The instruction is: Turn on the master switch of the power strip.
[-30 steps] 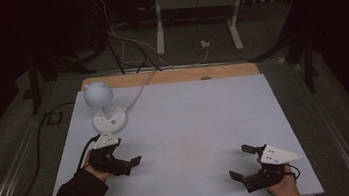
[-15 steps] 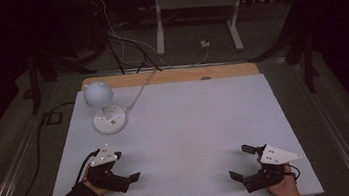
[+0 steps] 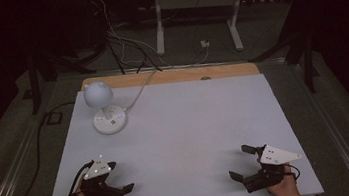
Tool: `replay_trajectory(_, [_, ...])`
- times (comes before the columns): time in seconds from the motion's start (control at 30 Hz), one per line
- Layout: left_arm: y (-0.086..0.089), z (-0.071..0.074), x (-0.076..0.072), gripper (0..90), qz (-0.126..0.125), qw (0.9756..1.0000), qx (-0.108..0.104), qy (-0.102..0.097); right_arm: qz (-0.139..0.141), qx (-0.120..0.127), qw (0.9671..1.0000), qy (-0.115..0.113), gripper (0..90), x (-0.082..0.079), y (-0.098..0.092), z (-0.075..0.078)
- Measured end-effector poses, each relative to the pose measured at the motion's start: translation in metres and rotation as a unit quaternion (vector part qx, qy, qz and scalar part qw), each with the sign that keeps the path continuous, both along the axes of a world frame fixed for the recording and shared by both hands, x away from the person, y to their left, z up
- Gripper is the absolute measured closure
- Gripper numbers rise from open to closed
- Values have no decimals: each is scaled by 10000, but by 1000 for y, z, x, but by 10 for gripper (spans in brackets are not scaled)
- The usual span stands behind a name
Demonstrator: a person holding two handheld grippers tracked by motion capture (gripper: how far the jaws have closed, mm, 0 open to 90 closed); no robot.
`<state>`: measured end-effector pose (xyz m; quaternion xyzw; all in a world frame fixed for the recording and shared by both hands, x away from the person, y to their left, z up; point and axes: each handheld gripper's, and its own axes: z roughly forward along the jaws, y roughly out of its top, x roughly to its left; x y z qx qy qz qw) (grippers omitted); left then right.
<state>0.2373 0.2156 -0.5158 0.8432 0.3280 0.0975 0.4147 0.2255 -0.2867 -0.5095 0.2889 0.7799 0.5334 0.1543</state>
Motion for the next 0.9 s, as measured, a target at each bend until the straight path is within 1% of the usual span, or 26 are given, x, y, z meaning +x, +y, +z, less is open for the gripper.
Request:
replay_trajectory(0.07, [3,-1,-2,2,21,10000,61,-5,-1,-4,10000,-2,0,0,0,0])
replay_trajectory(0.27, [12,-6,-8,2,167,9998,77,16,6,-2,10000,10,0,0,0,0])
replay_trajectory(0.33, [13,-7,-8,2,197,9997,128,-13,7,-8,10000,7,0,0,0,0])
replay_trajectory(0.53, [8,-11,-6,2,140,9996,263,-2,27,-10,10000,12,0,0,0,0])
replay_trajectory(0.67, [6,-11,-5,2,84,9996,260,-2,32,-14,10000,23,0,0,0,-1])
replay_trajectory(0.9, [7,-11,-5,2,90,9997,234,-10,37,-14,10000,29,0,0,1,-1])
